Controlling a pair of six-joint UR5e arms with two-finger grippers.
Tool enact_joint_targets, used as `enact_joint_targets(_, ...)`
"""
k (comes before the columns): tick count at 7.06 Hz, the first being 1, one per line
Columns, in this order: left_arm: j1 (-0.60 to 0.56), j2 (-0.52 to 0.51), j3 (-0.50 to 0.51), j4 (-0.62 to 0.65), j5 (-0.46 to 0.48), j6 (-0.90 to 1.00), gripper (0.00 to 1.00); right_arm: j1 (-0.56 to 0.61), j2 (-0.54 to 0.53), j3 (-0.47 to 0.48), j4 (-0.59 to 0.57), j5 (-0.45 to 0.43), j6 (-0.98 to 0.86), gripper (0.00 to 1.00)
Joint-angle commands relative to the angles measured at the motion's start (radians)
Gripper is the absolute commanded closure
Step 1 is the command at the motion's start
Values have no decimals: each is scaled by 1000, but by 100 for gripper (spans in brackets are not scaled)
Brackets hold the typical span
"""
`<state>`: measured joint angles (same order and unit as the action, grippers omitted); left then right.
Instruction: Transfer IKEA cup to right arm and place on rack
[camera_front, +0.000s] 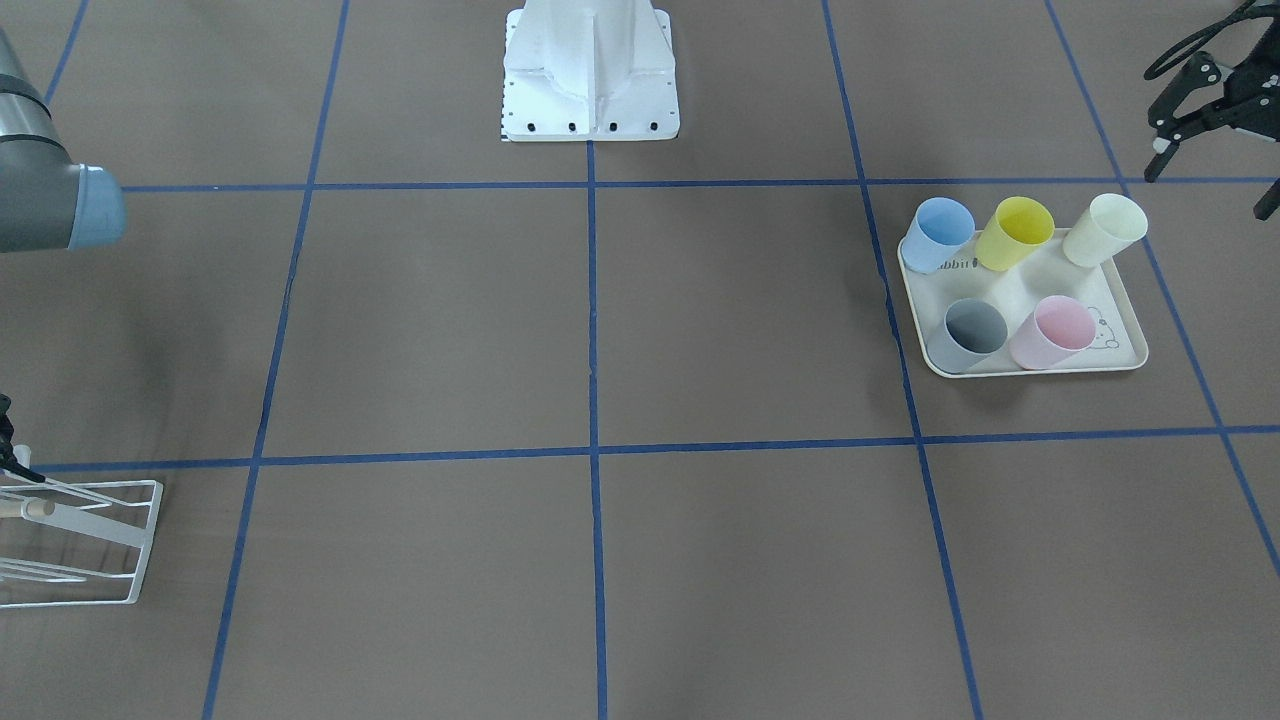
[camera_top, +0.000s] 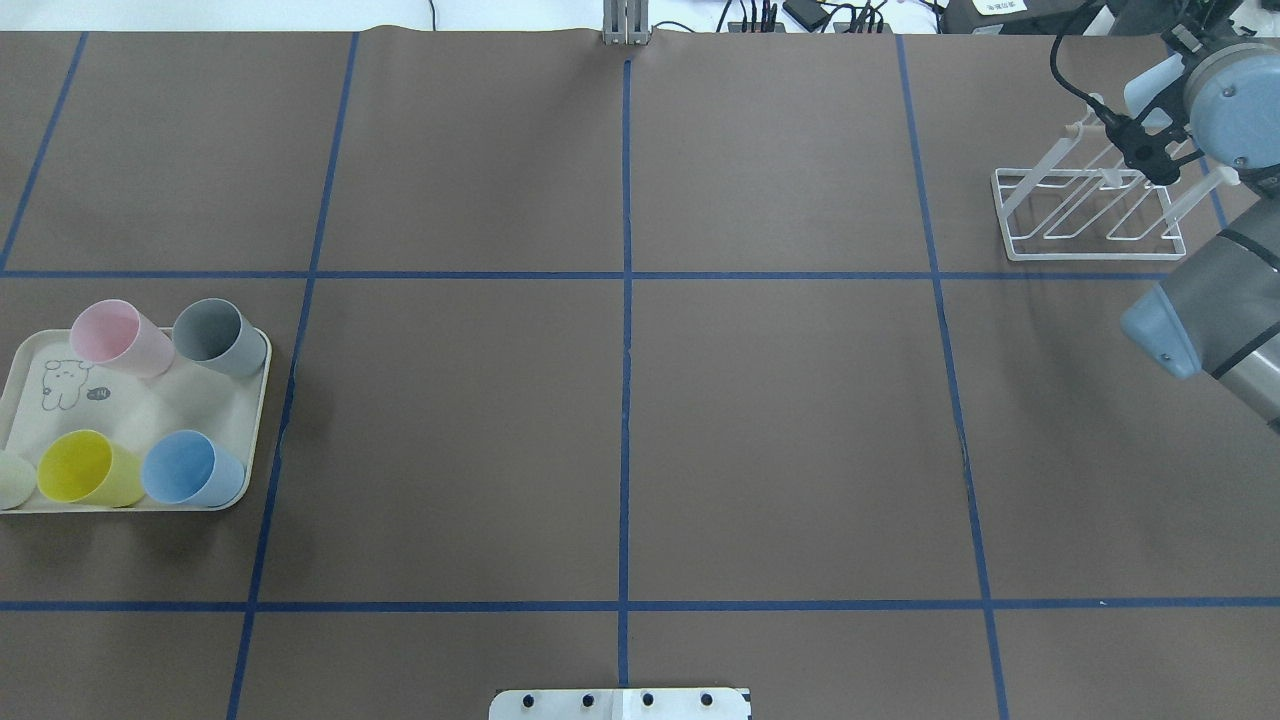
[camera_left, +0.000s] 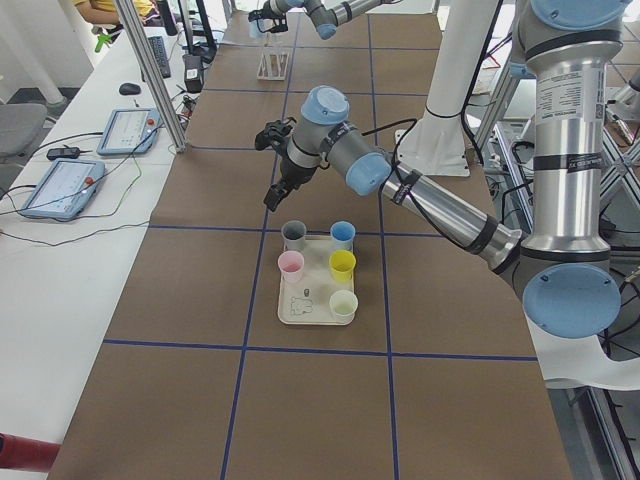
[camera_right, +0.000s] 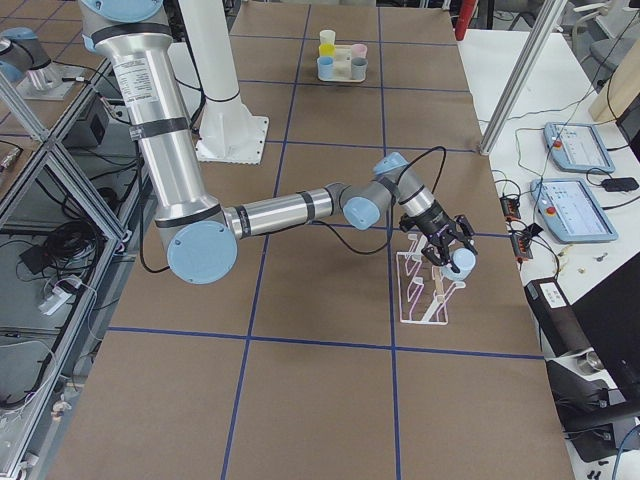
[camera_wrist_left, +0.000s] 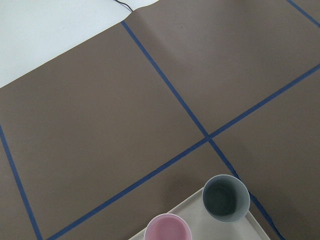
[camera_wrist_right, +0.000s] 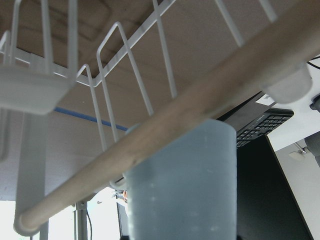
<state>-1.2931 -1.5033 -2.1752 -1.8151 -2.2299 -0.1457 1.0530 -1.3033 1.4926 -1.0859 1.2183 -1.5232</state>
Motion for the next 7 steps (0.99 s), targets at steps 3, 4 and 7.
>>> enact_joint_targets(3, 0, 0, 2, 0, 1, 0, 0, -16, -1, 1, 3, -25, 3, 47)
enact_joint_targets(4, 0, 0, 2, 0, 1, 0, 0, -19, -1, 1, 3, -25, 8, 41)
enact_joint_targets(7, 0, 0, 5, 0, 1, 2, 0, -22, -1, 1, 4, -25, 20, 30)
